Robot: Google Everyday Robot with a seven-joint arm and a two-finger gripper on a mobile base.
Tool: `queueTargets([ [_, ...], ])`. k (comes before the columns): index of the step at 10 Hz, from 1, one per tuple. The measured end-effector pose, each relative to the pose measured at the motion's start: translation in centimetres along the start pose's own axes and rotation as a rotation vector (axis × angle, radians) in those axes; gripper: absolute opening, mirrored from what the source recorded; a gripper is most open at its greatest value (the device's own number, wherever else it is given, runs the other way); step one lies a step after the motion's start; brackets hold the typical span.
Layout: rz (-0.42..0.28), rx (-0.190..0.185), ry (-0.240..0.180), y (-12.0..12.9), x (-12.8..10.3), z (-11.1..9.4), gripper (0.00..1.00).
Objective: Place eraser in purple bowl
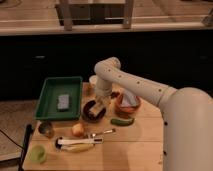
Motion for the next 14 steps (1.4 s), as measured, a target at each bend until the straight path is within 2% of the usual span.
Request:
queueTargets([
  [14,-0.019,0.007,-0.018,0.20,-0.07,0.55,0.02],
])
